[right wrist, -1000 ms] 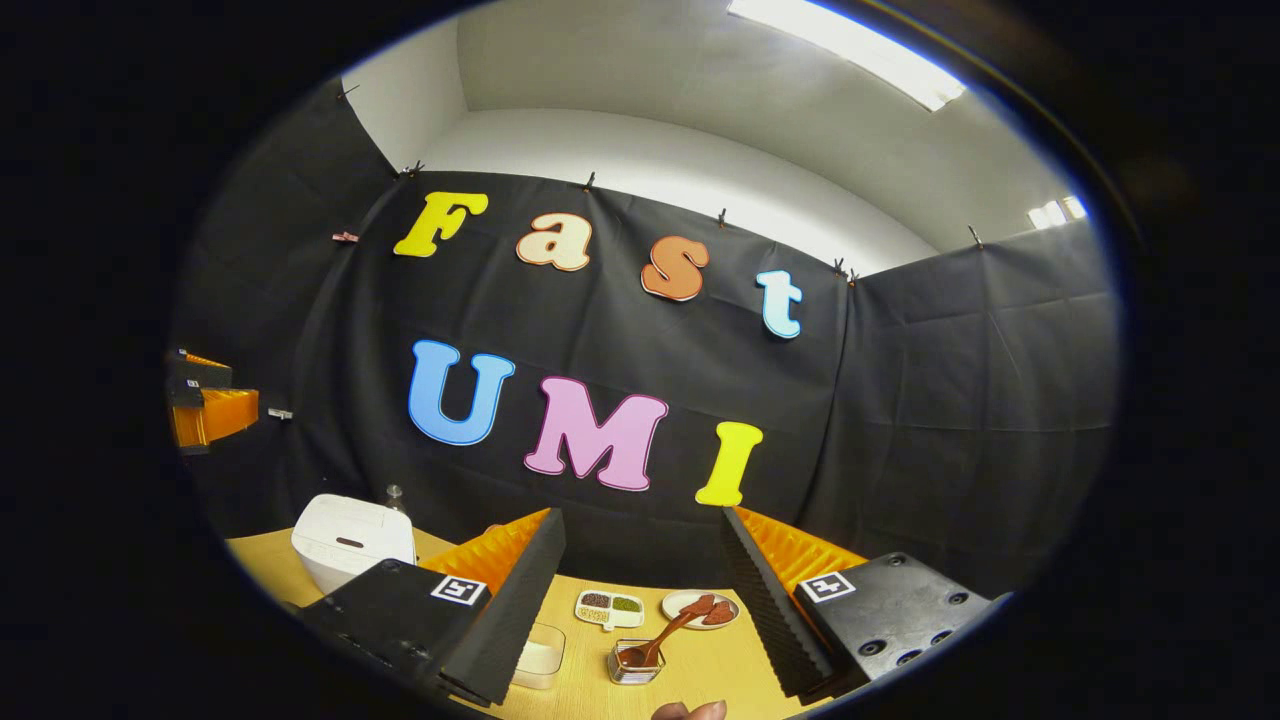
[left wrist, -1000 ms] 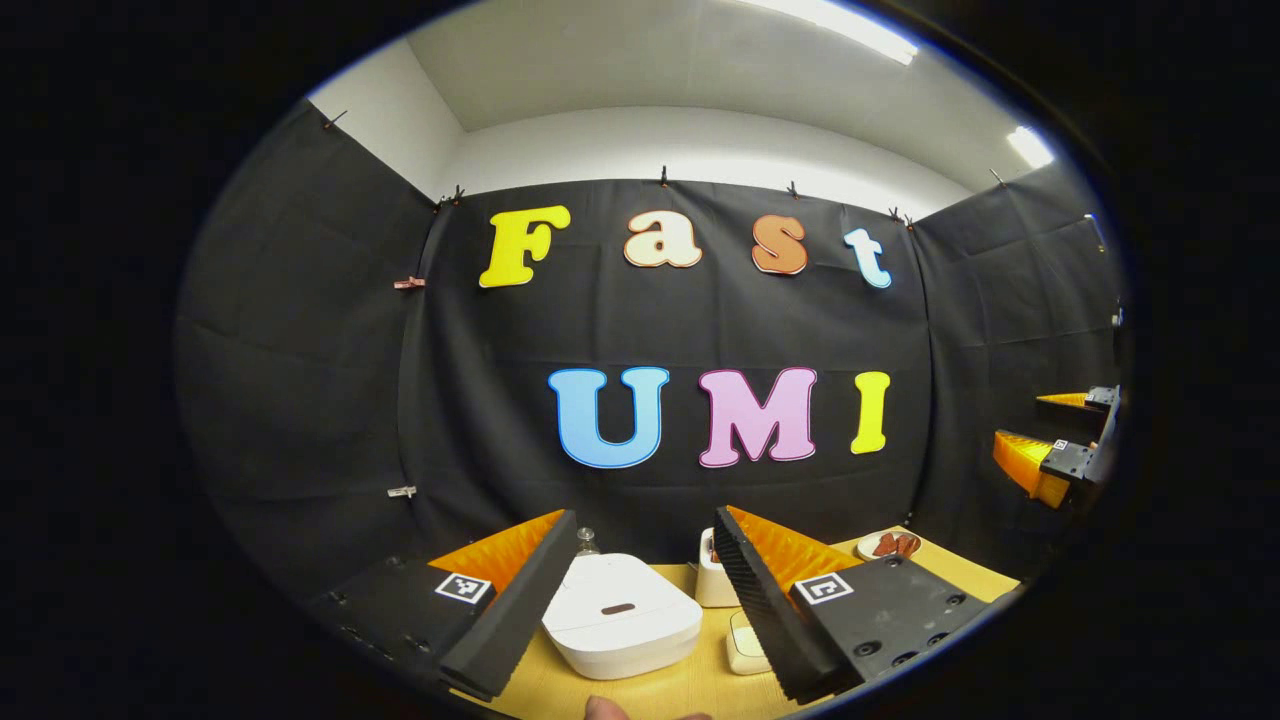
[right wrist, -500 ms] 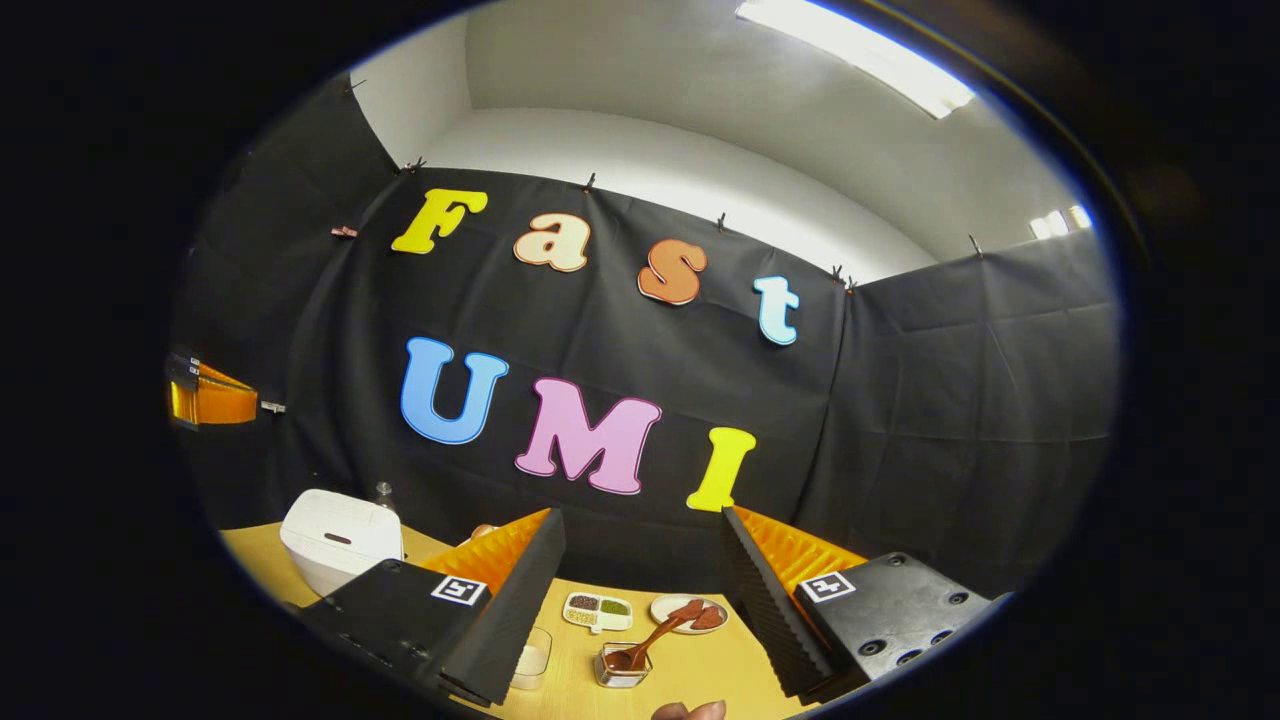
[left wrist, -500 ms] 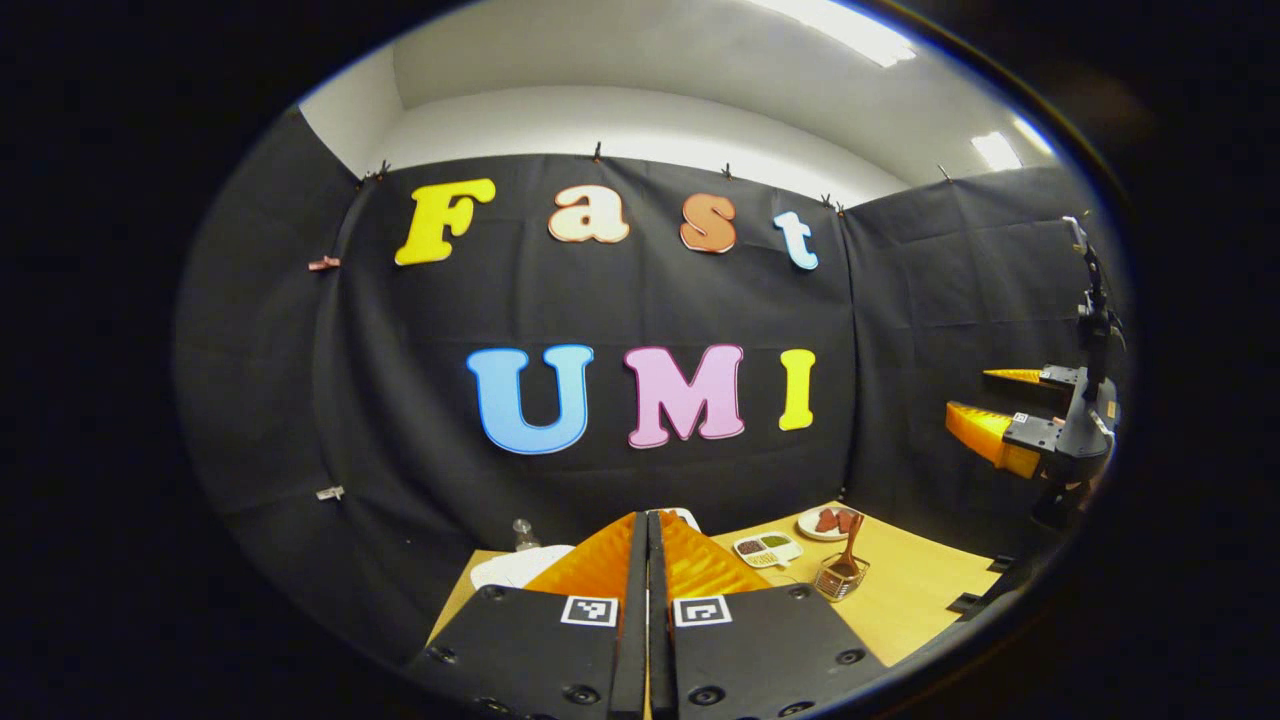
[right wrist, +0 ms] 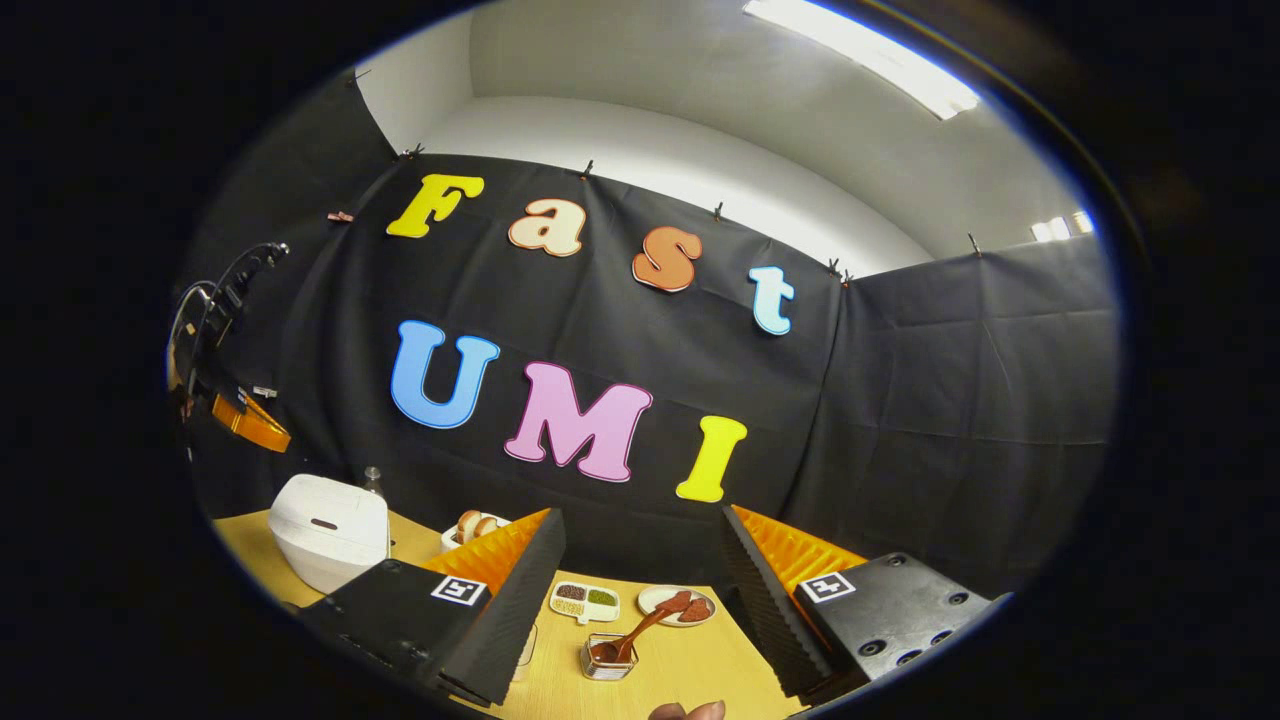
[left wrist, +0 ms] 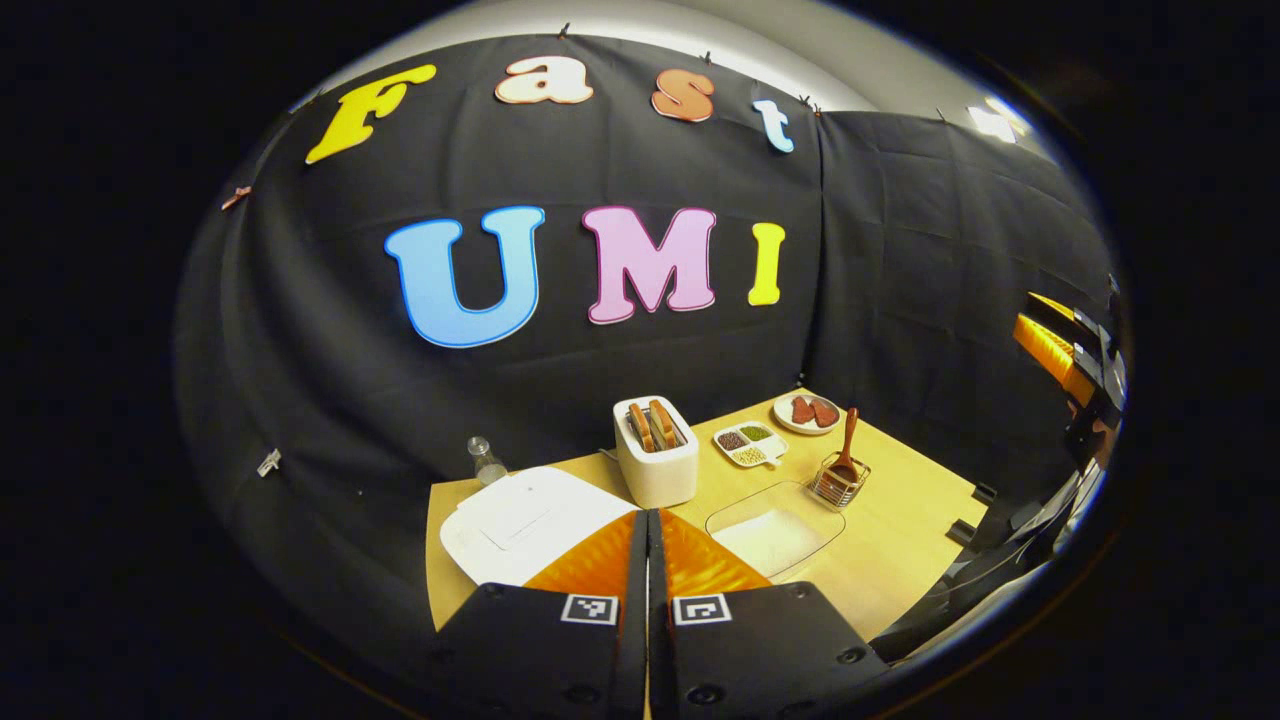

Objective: Close the left gripper, press the button to open the rice cooker; take a wooden spoon from the chopstick holder with the right hand, scoop a spoonful of rice and pour it into the rice cooker, then put the wooden spoon back into the chopstick holder.

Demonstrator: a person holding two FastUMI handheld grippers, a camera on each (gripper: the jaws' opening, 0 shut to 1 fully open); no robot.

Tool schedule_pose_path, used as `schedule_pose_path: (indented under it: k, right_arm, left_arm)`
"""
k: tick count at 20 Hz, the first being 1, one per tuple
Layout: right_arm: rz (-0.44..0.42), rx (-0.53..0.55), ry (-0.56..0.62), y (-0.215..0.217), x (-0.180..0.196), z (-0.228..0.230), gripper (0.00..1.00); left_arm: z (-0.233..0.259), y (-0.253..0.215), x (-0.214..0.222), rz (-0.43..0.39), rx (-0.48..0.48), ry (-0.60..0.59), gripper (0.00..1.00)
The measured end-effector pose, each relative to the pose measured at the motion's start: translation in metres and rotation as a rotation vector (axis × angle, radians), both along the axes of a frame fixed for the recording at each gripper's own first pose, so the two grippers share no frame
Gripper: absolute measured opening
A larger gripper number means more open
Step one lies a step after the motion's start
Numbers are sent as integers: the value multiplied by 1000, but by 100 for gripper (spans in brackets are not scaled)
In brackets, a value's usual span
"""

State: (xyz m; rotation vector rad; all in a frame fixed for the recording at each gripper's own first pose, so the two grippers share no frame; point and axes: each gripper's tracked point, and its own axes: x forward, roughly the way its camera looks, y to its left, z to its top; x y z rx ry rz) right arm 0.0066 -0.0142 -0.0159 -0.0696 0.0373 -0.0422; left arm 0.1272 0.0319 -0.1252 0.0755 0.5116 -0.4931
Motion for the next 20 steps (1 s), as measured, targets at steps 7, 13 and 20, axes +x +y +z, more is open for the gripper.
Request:
schedule_pose_path:
  k: [7, 13, 20]
  right_arm:
    - [-80, -18, 28, -18, -5, -11, 97]
    - [-136, -79, 33, -22, -9, -13, 97]
    - [-195, -101, 74, -29, -17, -27, 97]
  left_arm:
    - [-88, 13, 36, -190, 63, 269, 6]
    - [-148, 26, 61, -337, 190, 432, 6]
    - [-177, 25, 75, -429, 294, 530, 6]
